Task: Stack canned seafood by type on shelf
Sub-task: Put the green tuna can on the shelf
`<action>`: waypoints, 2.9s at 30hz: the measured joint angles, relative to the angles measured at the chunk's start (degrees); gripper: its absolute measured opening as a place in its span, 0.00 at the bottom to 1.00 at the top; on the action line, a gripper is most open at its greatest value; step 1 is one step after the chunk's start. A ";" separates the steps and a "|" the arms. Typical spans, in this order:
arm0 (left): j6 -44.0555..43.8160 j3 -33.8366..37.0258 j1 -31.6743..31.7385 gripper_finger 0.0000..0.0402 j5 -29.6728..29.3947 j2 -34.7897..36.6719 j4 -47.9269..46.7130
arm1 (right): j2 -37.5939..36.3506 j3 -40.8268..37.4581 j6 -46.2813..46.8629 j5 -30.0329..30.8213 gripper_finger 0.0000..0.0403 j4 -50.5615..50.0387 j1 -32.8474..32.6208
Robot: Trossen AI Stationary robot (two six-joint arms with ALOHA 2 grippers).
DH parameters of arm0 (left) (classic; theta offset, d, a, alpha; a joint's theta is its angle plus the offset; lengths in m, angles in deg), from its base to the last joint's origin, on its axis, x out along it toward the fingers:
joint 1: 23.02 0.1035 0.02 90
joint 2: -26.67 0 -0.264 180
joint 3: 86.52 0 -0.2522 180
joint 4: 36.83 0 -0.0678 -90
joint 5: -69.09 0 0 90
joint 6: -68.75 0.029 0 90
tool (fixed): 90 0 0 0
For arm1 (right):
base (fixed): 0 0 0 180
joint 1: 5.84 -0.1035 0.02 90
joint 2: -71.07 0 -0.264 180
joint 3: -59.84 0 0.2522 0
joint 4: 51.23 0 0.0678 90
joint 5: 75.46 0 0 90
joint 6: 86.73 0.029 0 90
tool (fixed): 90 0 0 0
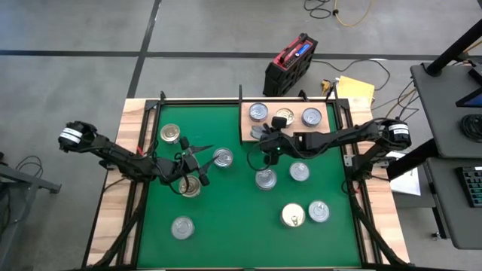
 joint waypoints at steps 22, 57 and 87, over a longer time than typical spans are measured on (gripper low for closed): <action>-0.19 0.00 0.00 0.45 0.00 0.00 0.02 | 0.00 -0.19 10.67 0.05 0.33 -0.29 2.02; -0.87 0.00 0.00 0.45 -0.02 0.00 -2.19 | 9.11 4.31 -5.54 3.88 0.47 -1.43 1.00; -1.53 0.00 0.00 0.45 -0.02 0.00 -2.48 | 7.80 4.42 5.53 3.43 0.68 -7.54 1.02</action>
